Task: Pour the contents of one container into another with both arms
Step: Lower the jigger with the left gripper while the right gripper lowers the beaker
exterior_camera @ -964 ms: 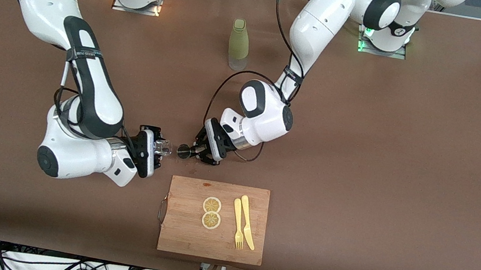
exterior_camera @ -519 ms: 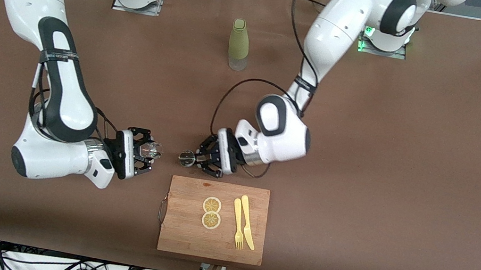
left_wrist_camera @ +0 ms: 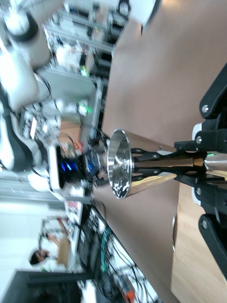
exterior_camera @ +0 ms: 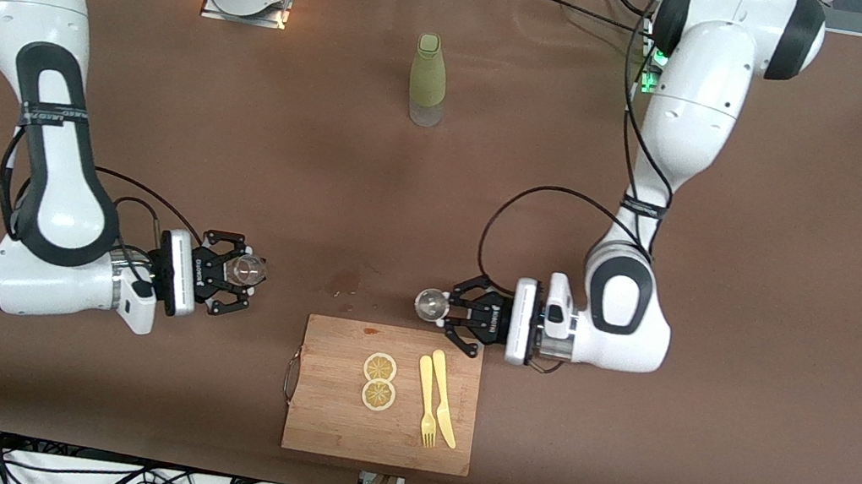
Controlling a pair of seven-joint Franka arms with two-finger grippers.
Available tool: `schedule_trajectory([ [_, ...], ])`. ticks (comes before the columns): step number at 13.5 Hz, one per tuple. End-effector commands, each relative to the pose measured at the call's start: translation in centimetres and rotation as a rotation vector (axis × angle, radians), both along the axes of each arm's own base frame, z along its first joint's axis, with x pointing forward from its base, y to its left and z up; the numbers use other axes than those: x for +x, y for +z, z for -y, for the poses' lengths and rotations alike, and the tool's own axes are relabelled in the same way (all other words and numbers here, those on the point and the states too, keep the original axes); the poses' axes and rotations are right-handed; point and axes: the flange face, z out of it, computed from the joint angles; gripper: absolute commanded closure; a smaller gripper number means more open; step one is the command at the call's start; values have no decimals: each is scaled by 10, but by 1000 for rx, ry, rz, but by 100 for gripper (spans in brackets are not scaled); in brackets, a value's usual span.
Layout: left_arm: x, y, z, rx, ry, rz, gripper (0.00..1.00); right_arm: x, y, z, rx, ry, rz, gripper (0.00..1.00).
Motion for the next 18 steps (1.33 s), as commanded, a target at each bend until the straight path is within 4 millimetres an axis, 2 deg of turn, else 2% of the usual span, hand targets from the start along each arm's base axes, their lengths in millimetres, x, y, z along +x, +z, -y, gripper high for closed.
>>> schedule_trajectory([
  [1, -10, 2, -53, -60, -109, 54, 100, -10, -21, 27, 99, -7, 36, 68],
  [3, -14, 0, -106, -53, -211, 72, 100, -20, -40, 53, 148, -17, 50, 68],
  [6, -22, 2, -203, 15, -309, 89, 100, -33, -62, 95, 193, -28, 66, 68],
  [7, -28, 1, -229, 31, -345, 93, 100, -37, -69, 107, 203, -32, 69, 68],
  [10, -41, -19, -307, 70, -384, 149, 100, -54, -98, 139, 248, -80, 88, 67],
  [12, -54, -36, -337, 53, -418, 167, 100, -67, -120, 159, 271, -124, 99, 67],
  [14, -65, -51, -363, 37, -437, 198, 100, -75, -133, 172, 296, -160, 83, 67],
  [16, -71, -62, -376, 22, -431, 194, 100, -78, -141, 180, 296, -168, 94, 67],
  [18, -65, -68, -385, 33, -419, 260, 100, -86, -155, 185, 300, -187, 80, 66],
])
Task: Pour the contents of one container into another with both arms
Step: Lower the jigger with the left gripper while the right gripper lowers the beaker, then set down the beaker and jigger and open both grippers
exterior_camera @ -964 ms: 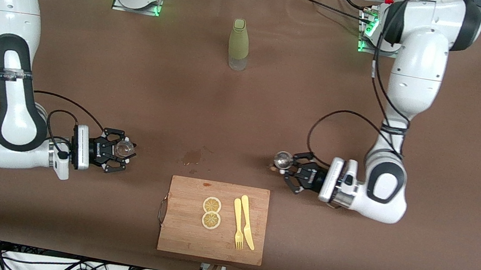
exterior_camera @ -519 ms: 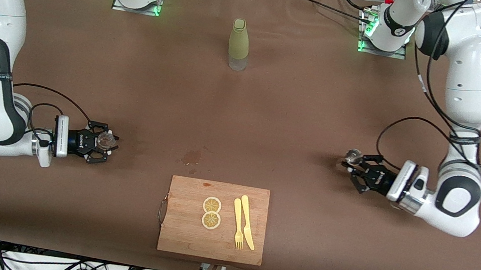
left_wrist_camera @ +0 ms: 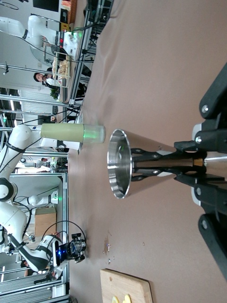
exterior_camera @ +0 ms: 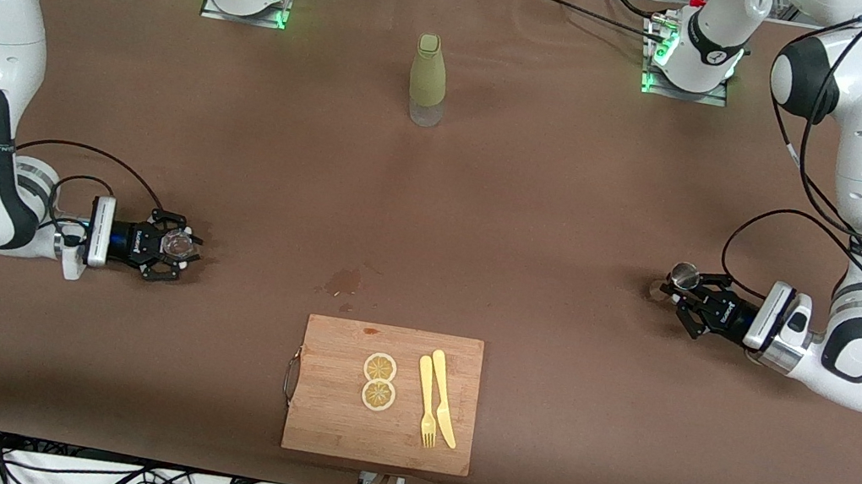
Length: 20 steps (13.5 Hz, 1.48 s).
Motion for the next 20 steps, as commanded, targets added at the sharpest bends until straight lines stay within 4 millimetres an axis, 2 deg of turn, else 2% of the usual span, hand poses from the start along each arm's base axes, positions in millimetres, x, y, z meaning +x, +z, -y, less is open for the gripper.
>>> schedule_trajectory([
  [1, 0, -6, -12, -60, -27, 87, 100, -10, -9, 6, 34, -21, 9, 66],
  [4, 16, -14, -46, -36, 191, 134, 100, -15, -19, 9, 42, -37, 14, 64],
  [6, 24, -23, -58, -49, 324, 139, 100, -14, -19, 10, 37, -41, 14, 51],
  [7, 29, -27, -59, -52, 382, 139, 100, -14, -19, 11, 35, -43, 14, 33],
  [8, 33, -26, -63, -41, 410, 149, 100, -14, -19, 12, 34, -43, 14, 3],
  [11, 33, -27, -69, -21, 430, 125, 100, -17, -18, 27, 15, -51, 8, 0],
  [14, 31, -28, -72, -16, 429, 122, 100, -21, -13, 52, -11, -61, -13, 0],
  [16, 28, -35, -72, -16, 430, 111, 100, -25, -8, 66, -16, -58, -26, 0],
  [20, 25, -41, -67, -34, 413, 93, 100, -19, 19, 103, -69, -67, -81, 0],
])
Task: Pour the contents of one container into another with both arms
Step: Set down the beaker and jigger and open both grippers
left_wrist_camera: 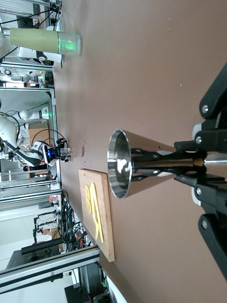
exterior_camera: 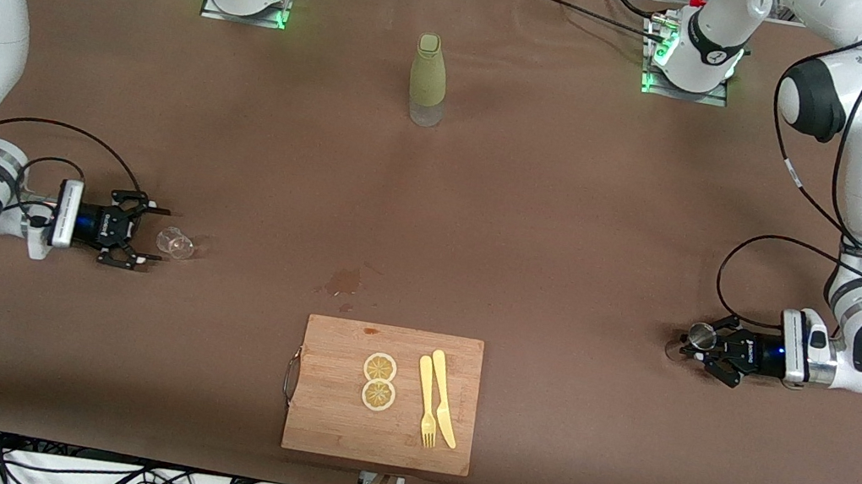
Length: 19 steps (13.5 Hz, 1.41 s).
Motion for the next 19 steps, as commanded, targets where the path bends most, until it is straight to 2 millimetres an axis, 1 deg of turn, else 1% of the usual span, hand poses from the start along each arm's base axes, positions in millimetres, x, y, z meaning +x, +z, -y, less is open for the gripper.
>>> schedule_trajectory([
  [1, 1, 4, 4, -40, -15, -5, 100, 10, 31, 25, -38, -14, -66, 0],
  [2, 0, 5, 4, -42, -21, -8, 100, 14, 42, 29, -48, -19, -97, 0],
  [3, -1, 5, 6, -52, -34, -13, 100, 23, 61, 32, -69, -24, -126, 0],
  [5, -5, 4, 13, -78, -64, -27, 100, 43, 105, 36, -147, -43, -196, 0],
  [6, -8, -2, 18, -85, -86, -44, 100, 52, 128, 35, -185, -56, -234, 0],
  [7, -12, -7, 20, -81, -106, -58, 100, 59, 147, 33, -215, -79, -285, 0],
  [9, -15, -10, 24, -85, -125, -71, 100, 71, 187, 18, -274, -119, -361, 0],
  [10, -18, -13, 25, -88, -136, -81, 100, 73, 210, 10, -311, -140, -399, 0],
  [11, -19, -17, 27, -92, -139, -87, 100, 76, 237, 2, -358, -172, -442, 0],
  [12, -20, -19, 28, -93, -139, -90, 93, 79, 263, -14, -410, -202, -495, 0],
  [13, -19, -19, 30, -96, -142, -88, 73, 81, 290, -29, -458, -247, -548, 0],
  [14, -18, -17, 31, -95, -146, -85, 39, 84, 317, -46, -499, -290, -589, 0],
  [15, -17, -13, 32, -100, -152, -81, 0, 84, 342, -58, -549, -345, -640, 0],
  [16, -17, -11, 32, -104, -158, -81, 0, 81, 367, -75, -594, -399, -689, 0],
  [18, -17, -8, 27, -99, -156, -81, 0, 74, 410, -108, -705, -531, -783, 0],
  [19, -19, -7, 22, -84, -160, -84, 0, 68, 431, -121, -761, -599, -811, 0],
])
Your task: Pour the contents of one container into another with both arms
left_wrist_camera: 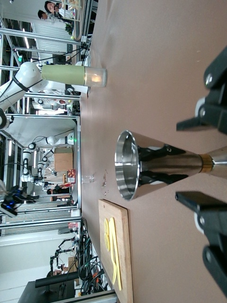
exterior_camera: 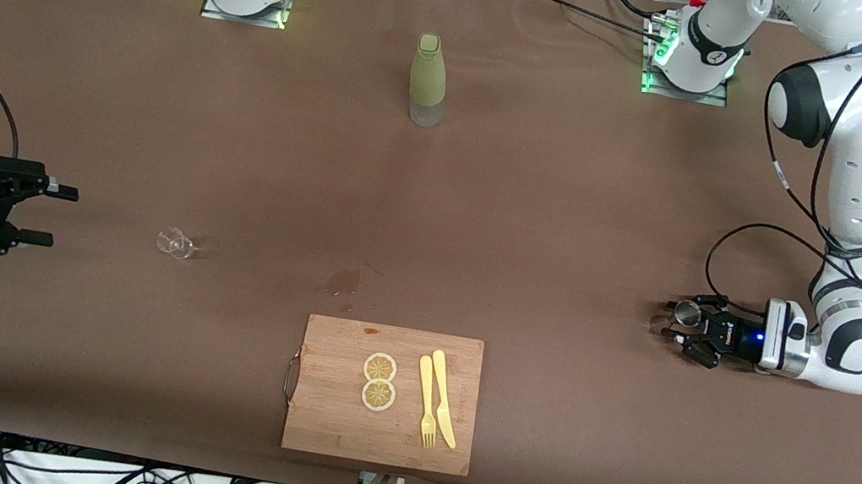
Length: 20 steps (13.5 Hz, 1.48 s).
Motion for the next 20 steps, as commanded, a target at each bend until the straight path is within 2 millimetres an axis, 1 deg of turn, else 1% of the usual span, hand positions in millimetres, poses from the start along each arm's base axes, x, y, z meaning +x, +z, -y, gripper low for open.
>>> schedule_trajectory([
  [1, -1, 17, -17, 48, -37, 1, 0, -18, 51, -31, -175, -130, -79, 0],
  [2, 1, 28, -30, 88, -33, 12, 0, -24, 66, -39, -252, -183, -100, 0],
  [3, 5, 48, -44, 148, -28, 39, 0, -32, 81, -50, -325, -227, -112, 0],
  [4, 13, 73, -57, 219, -16, 80, 0, -39, 91, -60, -392, -265, -132, 0],
  [5, 21, 104, -71, 301, 1, 134, 0, -46, 98, -72, -450, -306, -164, 0],
  [6, 26, 128, -85, 386, 14, 182, 0, -52, 108, -84, -487, -347, -176, 0],
  [7, 30, 156, -91, 476, -9, 241, 0, -58, 112, -88, -516, -395, -199, 0],
  [8, 36, 189, -92, 576, -61, 324, 0, -66, 117, -88, -544, -434, -228, 0],
  [9, 42, 227, -99, 690, -57, 385, 0, -75, 119, -87, -574, -470, -260, 0],
  [10, 40, 256, -100, 760, -43, 409, 0, -86, 121, -90, -616, -508, -276, 0],
  [12, 39, 318, -82, 919, -47, 424, 0, -103, 120, -103, -693, -547, -293, 0],
  [13, 35, 348, -65, 1000, -34, 408, 0, -112, 123, -101, -718, -556, -290, 0],
  [14, 31, 375, -45, 1073, -14, 392, 0, -120, 128, -96, -720, -563, -283, 0],
  [15, 24, 398, -28, 1141, 20, 359, 0, -124, 130, -90, -714, -571, -272, 0],
  [17, 10, 440, 1, 1283, 124, 262, 0, -136, 130, -80, -700, -583, -249, 0],
  [18, 2, 458, 11, 1320, 200, 212, 0, -139, 127, -80, -698, -584, -247, 0],
  [19, -7, 474, 14, 1332, 305, 141, 0, -139, 127, -80, -695, -584, -240, 0],
  [20, -17, 482, 15, 1339, 418, 43, 0, -140, 127, -80, -697, -582, -241, 0],
])
